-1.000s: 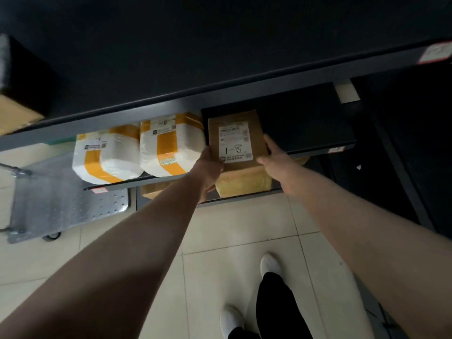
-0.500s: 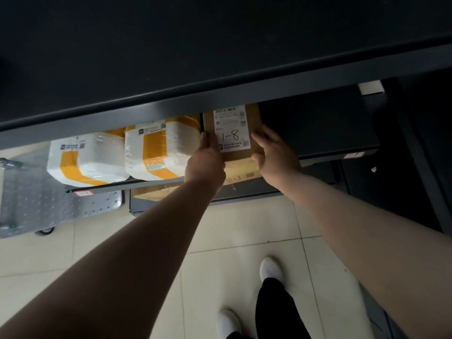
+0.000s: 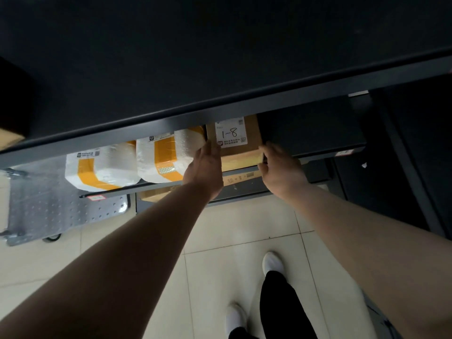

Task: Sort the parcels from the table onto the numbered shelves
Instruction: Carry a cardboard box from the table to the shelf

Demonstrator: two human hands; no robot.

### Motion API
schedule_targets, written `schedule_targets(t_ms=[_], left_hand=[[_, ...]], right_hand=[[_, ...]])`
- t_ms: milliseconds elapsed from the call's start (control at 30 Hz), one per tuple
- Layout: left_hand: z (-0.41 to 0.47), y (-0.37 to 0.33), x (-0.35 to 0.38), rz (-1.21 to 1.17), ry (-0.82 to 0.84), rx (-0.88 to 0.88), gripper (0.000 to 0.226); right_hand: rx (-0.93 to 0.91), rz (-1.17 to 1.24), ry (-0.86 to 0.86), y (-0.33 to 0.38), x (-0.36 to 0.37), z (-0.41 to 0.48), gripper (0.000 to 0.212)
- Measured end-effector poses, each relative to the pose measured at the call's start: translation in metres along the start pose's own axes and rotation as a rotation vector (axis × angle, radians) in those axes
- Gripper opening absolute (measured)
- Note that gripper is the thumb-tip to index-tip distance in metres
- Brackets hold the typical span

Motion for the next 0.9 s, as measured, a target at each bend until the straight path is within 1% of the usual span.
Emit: schedule_targets(t_ms=[100, 167, 233, 300, 367, 500, 633, 767, 900], left_hand=[[-0.022, -0.005, -0.009, 0.051, 0.080, 0.020, 0.056], [-0.040, -0.010, -0.019, 0.106, 0.144, 0.050, 0.045], [-0.065, -0.018, -0.031, 0.176, 0.229, 0.101, 0.046], [-0.094, -0.029, -0.043, 0.243, 0.301, 0.154, 0.048], [-0.127, -0.042, -0.053, 0.346, 0.344, 0.271, 0.047], [-0.191, -0.078, -0.065, 0.498, 0.387, 0.540, 0.038], [-0.251, -0.122, -0.060, 0.551, 0.423, 0.745, 0.039], [-0.304, -0.174, -0.035, 0.595, 0.497, 0.951, 0.038], [-0.368, -0.234, 0.001, 0.635, 0.524, 1.186, 0.036]], right_hand=[[-0.083, -0.297, 0.112, 0.001, -0.005, -0.034, 0.042], [-0.085, -0.366, 0.131, 0.004, -0.010, -0.062, 0.041], [-0.061, -0.360, 0.118, 0.008, -0.021, -0.095, 0.040], [-0.021, -0.335, 0.147, 0.013, -0.032, -0.131, 0.040], [0.025, -0.297, 0.149, 0.019, -0.040, -0.172, 0.040], [0.123, -0.237, 0.040, 0.026, -0.055, -0.263, 0.037], [0.275, -0.225, -0.003, 0.014, -0.057, -0.359, 0.037], [0.492, -0.174, -0.022, -0.009, -0.050, -0.455, 0.037], [0.739, -0.110, -0.044, -0.031, -0.036, -0.550, 0.036]])
Point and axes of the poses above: each hand's wrist, its own z-axis towards the middle knuckle, its own x-axis out of the palm, y = z × x, the point moved 2 cm from there along z, towards the middle knuckle, and after that the axes turned 10 degrees about -z, right-handed, at the moved point
